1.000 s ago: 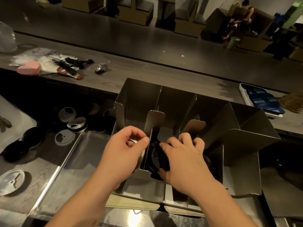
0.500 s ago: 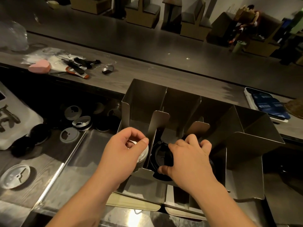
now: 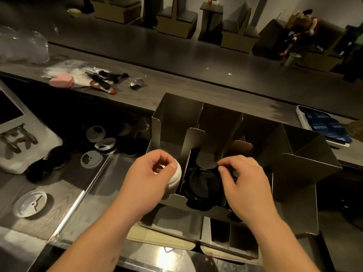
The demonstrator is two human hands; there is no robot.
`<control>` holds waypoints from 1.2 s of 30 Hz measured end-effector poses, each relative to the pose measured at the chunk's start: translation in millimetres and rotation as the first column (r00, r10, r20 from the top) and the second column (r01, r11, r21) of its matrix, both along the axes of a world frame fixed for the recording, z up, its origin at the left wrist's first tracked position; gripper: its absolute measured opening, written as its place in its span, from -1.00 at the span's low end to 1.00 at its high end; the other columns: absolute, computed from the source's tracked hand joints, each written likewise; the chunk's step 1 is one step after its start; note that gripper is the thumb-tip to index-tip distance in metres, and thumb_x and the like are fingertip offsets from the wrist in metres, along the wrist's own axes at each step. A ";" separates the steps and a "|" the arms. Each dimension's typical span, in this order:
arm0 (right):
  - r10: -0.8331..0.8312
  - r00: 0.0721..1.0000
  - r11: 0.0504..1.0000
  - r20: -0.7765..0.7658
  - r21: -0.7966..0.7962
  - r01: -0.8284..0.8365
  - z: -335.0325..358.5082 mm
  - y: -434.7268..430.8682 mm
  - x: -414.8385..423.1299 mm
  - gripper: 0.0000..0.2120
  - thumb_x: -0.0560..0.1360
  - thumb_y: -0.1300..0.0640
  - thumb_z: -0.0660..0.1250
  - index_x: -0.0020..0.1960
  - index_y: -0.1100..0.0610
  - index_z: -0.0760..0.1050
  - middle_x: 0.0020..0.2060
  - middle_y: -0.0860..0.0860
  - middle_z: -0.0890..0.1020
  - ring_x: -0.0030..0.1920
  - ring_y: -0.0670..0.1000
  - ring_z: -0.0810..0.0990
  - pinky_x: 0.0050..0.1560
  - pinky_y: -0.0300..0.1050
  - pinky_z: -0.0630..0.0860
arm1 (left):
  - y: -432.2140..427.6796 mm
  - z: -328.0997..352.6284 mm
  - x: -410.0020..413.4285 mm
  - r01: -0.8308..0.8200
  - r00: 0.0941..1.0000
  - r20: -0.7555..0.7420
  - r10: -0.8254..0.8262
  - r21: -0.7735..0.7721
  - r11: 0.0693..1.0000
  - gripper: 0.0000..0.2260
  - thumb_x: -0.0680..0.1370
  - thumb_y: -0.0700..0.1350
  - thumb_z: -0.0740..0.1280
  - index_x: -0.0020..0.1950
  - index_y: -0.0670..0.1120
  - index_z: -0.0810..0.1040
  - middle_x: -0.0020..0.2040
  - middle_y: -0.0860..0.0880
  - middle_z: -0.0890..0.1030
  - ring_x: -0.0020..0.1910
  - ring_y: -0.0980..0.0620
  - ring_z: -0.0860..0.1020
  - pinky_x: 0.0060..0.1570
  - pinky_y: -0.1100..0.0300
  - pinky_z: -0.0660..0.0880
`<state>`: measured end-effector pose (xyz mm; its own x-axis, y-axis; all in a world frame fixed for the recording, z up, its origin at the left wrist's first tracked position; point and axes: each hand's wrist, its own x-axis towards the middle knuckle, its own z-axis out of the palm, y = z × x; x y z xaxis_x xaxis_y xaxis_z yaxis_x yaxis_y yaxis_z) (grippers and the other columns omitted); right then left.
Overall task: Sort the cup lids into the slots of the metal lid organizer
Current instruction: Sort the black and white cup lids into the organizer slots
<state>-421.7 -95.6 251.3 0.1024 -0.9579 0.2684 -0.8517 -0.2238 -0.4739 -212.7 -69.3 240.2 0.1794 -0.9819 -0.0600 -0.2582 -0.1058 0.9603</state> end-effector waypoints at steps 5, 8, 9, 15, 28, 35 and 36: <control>0.105 0.984 0.994 -0.141 0.018 -0.104 0.4 4.9 -7.3 -0.80 0.54 -0.07 0.33 0.15 -0.13 0.57 -0.01 -0.24 0.60 0.11 -0.13 0.43 0.27 0.00 0.37 | 22.1 6.5 -30.9 -0.063 0.997 0.048 0.064 -0.019 0.998 -0.85 0.55 -0.15 0.40 -0.20 0.05 0.62 -0.22 0.14 0.61 -0.26 0.21 0.51 -0.24 0.41 0.46; 0.200 0.935 0.979 -0.294 0.091 -0.181 -1.5 8.1 3.7 -0.71 0.56 -0.22 0.22 0.20 -0.16 0.52 0.10 -0.22 0.58 0.22 -0.05 0.38 0.30 0.05 0.18 | 35.9 8.0 -41.7 -0.144 0.989 0.014 0.144 0.004 0.990 -0.86 0.54 -0.13 0.41 -0.20 0.07 0.62 -0.21 0.07 0.63 -0.21 0.13 0.56 -0.15 0.26 0.53; 0.234 0.907 0.971 -0.351 0.138 -0.197 -3.7 8.2 6.9 -0.67 0.56 -0.25 0.20 0.23 -0.15 0.50 0.13 -0.20 0.56 0.24 -0.01 0.36 0.29 0.08 0.15 | 40.4 8.6 -44.4 -0.171 0.985 0.003 0.171 0.004 0.985 -0.87 0.54 -0.12 0.41 -0.19 0.08 0.62 -0.20 0.05 0.64 -0.18 0.08 0.58 -0.11 0.19 0.56; 0.365 0.813 0.928 -0.453 0.241 -0.283 -15.9 0.6 3.1 -0.64 0.52 -0.23 0.29 0.27 -0.13 0.47 0.10 -0.11 0.49 0.20 0.02 0.41 0.31 0.14 0.17 | 69.4 8.9 -56.2 -0.275 0.961 0.013 0.275 -0.018 0.961 -0.89 0.53 -0.12 0.41 -0.17 0.05 0.63 -0.19 -0.02 0.63 -0.18 0.03 0.56 -0.20 0.34 0.53; 0.413 0.888 0.910 -0.200 0.051 -0.412 13.0 9.4 48.6 -0.85 0.57 -0.11 0.28 0.07 -0.10 0.54 -0.12 -0.20 0.56 -0.08 -0.14 0.46 0.07 -0.18 0.40 | 59.4 7.7 -3.4 -0.212 0.977 0.020 0.212 -0.012 0.977 -0.91 0.55 -0.11 0.39 -0.13 0.07 0.63 -0.18 0.10 0.63 -0.21 0.17 0.57 -0.17 0.29 0.50; 0.685 0.727 0.726 0.046 0.027 -0.687 -5.1 20.7 211.1 -0.94 0.51 -0.03 0.32 -0.12 -0.07 0.52 -0.26 -0.16 0.54 -0.18 -0.12 0.49 -0.17 -0.15 0.47 | 64.6 -36.0 147.7 -0.367 0.930 0.010 0.366 0.046 0.929 -0.88 0.53 -0.13 0.44 -0.17 0.06 0.61 -0.27 -0.05 0.63 -0.30 -0.03 0.54 -0.24 0.03 0.51; 0.705 0.708 0.705 0.042 0.076 -0.705 -17.8 20.8 239.5 -0.94 0.50 -0.04 0.31 -0.11 -0.07 0.52 -0.25 -0.16 0.54 -0.17 -0.12 0.49 -0.16 -0.13 0.47 | 68.1 -54.2 175.9 -0.412 0.911 0.048 0.409 0.083 0.908 -0.87 0.52 -0.11 0.45 -0.18 0.09 0.60 -0.30 -0.02 0.62 -0.31 0.02 0.54 -0.22 0.03 0.51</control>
<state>-182.1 -74.8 233.5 0.7546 -0.6252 0.1993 -0.4567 -0.7184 -0.5247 -36.9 -1.2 185.9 0.5685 -0.8120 -0.1321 -0.2014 -0.2930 0.9346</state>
